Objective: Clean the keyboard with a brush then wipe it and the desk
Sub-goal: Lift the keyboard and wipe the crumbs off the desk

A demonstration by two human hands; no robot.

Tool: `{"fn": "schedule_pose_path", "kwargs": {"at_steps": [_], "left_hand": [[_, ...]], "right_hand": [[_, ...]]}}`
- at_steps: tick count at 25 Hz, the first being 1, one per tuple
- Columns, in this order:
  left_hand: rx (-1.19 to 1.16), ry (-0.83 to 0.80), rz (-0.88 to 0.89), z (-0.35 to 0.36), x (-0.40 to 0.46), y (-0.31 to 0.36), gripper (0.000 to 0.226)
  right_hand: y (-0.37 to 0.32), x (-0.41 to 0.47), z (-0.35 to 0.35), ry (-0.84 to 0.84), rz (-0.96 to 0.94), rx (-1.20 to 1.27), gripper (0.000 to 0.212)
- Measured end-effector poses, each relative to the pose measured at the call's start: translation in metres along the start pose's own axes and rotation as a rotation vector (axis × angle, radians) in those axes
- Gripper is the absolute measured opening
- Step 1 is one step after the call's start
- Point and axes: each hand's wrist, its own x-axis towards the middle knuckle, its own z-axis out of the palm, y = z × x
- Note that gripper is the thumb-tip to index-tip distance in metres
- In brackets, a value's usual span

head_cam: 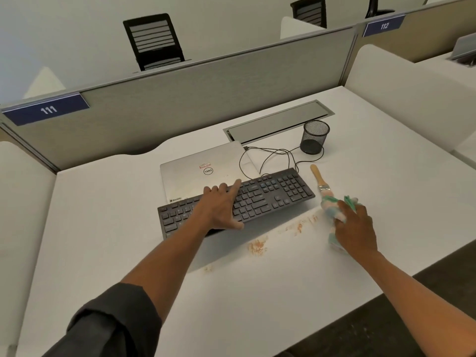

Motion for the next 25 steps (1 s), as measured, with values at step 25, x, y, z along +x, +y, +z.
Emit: {"fn": "schedule_pose_path", "kwargs": {"at_steps": [25], "left_hand": [[-0.171, -0.060, -0.051, -0.056, 0.017, -0.018, 0.122]], "right_hand": [[-0.160, -0.120, 0.077, -0.388, -0.815, 0.076, 0.051]]}}
